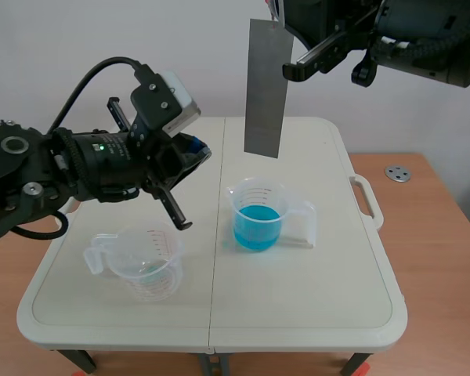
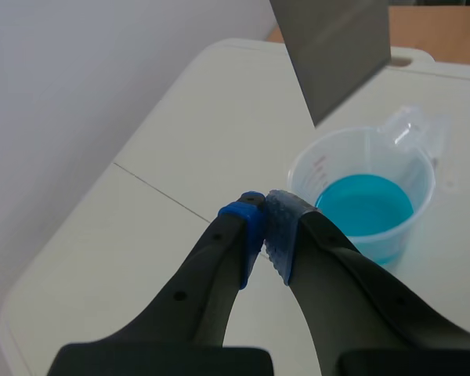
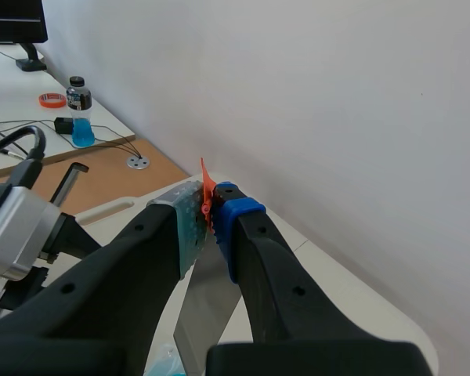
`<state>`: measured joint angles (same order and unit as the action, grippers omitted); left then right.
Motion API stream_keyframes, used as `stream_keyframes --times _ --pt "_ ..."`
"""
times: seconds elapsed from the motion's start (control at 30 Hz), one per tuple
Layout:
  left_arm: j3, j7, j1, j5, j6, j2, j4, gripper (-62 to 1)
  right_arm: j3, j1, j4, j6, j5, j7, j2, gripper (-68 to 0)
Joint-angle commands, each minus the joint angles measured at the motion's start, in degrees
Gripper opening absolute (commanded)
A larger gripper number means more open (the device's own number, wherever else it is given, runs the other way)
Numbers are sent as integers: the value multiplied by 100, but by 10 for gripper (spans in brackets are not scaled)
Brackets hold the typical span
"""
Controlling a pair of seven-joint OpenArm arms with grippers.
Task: Hold the metal plate by the orange handle, dip it into the blue solution, take it out and point at it, then put the plate back in the beaker on the left.
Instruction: 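Raise the plate and point at it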
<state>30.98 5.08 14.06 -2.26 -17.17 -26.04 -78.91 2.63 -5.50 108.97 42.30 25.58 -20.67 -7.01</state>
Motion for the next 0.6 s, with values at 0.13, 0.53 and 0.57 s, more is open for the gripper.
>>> stream_keyframes --times 0.13,0.53,0.57 --pt "-472 -116 -695 -542 11 -640 -778 -597 -11 -85 92 42 105 81 -13 -662" --pt "-1989 -319 -2883 -957 11 -1709 -1961 -597 0 -120 92 42 122 83 -13 -662" --pt "-2162 -348 -3106 -957 11 -1751 -2033 -597 7 -133 92 42 162 85 -13 -662"
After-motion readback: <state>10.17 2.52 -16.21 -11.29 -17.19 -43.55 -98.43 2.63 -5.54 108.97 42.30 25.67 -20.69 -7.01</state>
